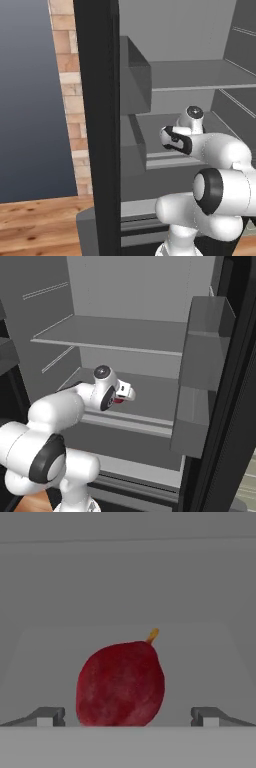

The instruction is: Retrieve the tangerine and pear from the fridge and place them into the bowl on the dining table.

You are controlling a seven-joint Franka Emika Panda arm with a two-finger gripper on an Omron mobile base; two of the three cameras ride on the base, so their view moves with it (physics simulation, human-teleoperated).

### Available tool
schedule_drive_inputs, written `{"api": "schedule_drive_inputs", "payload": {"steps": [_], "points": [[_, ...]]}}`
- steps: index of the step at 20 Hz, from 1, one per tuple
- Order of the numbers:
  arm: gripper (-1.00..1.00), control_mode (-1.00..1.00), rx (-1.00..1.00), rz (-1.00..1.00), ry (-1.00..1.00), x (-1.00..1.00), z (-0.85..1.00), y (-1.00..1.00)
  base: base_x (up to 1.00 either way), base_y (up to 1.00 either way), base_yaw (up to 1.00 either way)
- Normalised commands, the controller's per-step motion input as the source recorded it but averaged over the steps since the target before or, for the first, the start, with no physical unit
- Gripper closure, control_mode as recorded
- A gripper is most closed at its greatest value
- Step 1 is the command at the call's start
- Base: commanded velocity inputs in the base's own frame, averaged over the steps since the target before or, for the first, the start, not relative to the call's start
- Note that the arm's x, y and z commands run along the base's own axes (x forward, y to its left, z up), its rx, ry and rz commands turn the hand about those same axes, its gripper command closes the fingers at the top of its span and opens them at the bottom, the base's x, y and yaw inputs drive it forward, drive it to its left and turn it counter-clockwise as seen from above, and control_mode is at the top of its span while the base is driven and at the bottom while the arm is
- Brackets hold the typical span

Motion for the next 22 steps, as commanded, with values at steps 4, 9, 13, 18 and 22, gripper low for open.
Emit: {"api": "schedule_drive_inputs", "payload": {"steps": [4,9,13,18,22], "points": [[-1.0,-1.0,0.0,0.0,0.01,0.29,-0.13,0.0,0.0,0.0,0.0],[-1.0,-1.0,0.0,0.0,0.01,0.18,-0.23,0.0,0.0,0.0,0.0],[-1.0,-1.0,0.0,0.0,0.01,0.17,-0.28,0.0,0.0,0.0,0.0],[1.0,-1.0,0.0,0.0,0.02,0.06,-0.42,0.02,0.0,0.0,0.0],[1.0,-1.0,0.0,-0.01,0.12,0.0,-0.56,0.01,0.0,0.0,0.0]]}}
